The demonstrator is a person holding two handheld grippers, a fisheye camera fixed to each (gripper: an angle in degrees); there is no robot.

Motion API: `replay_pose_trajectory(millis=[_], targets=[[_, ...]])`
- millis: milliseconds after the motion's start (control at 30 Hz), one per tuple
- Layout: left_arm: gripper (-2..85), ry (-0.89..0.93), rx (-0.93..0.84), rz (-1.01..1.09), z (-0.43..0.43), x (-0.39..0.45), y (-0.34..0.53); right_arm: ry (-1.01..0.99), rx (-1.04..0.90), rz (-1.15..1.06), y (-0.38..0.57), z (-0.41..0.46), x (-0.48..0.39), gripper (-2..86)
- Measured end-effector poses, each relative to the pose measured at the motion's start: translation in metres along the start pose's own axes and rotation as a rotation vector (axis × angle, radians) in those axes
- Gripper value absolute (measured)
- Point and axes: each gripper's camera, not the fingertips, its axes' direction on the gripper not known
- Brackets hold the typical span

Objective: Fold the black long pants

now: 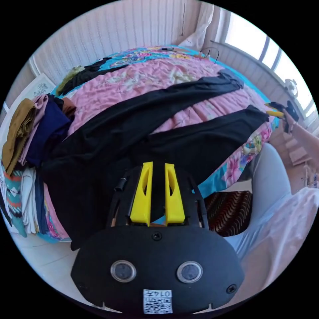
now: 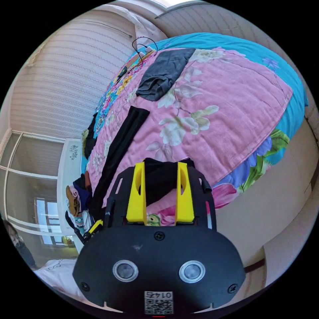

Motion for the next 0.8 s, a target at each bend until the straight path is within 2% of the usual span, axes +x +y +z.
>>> replay_pose_trajectory(millis=[167, 300, 400, 467, 567, 700, 800], targets=[[5.9, -0.008, -0.052, -0.059, 0.016, 0.018, -0.021, 0.023, 0.025, 0.022, 0.003, -0.003, -0.003, 13.1], [5.6, 0.007, -0.087, -0.074, 0.009, 0.026, -0.037, 0.105, 0.175, 0.124, 0.01, -0.029, 0.0, 13.6], [5.3, 0.07, -0.012, -0.098, -0.01, 0.03, -0.045, 0.041, 0.049, 0.126, -0.002, -0.004, 0.004, 14.5], [5.6, 0.045, 0.03, -0.095, -0.02, 0.034, -0.052, 0.053, -0.031, 0.114, -0.008, 0.015, -0.002, 12.7], [6.3, -0.018, 0.029, -0.084, -0.018, 0.039, -0.07, 0.063, 0.015, 0.065, -0.004, 0.011, -0.02, 8.1], [6.6, 0.039, -0.042, -0.093, 0.004, 0.046, -0.101, 0.017, 0.008, -0.018, 0.004, -0.012, -0.04, 5.4], [5.7, -0.025, -0.091, -0.014, 0.019, 0.066, -0.114, 0.015, 0.022, -0.085, 0.024, -0.051, -0.055, 3.7]])
